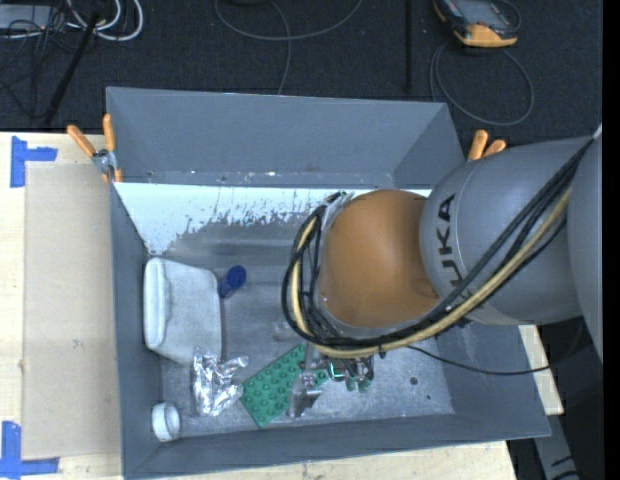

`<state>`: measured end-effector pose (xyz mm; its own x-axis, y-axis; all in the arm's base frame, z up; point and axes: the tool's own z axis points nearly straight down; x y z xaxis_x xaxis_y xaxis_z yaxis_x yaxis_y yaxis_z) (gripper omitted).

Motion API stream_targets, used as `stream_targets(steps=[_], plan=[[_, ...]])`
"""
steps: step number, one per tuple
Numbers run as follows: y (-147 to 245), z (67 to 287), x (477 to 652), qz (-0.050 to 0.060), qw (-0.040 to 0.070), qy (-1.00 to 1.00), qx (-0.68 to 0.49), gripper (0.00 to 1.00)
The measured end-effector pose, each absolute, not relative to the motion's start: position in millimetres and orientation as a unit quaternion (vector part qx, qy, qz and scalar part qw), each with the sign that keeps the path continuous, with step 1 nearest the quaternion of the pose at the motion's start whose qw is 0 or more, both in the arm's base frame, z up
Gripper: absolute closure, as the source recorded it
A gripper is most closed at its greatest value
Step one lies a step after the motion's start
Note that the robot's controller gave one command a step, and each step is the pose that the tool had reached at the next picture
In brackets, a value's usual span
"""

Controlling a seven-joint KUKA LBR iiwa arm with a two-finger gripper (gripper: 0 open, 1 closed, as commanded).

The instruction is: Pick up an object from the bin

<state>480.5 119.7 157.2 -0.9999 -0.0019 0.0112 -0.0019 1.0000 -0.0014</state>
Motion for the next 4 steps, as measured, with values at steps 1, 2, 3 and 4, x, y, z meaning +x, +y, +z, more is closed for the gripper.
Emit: stream_targets(steps=[1,2,3,4], plan=[[92.6,71.5,498.3,-0.001,-0.002,-0.999,0.039,0.0],[93.4,73.4,499.0,-0.001,0.0,-0.999,0.038,0.0],[93.9,74.2,499.2,-0.001,0.0,-0.999,0.037,0.0],[94.3,74.6,499.2,-0.001,0.0,-0.999,0.034,0.0]])
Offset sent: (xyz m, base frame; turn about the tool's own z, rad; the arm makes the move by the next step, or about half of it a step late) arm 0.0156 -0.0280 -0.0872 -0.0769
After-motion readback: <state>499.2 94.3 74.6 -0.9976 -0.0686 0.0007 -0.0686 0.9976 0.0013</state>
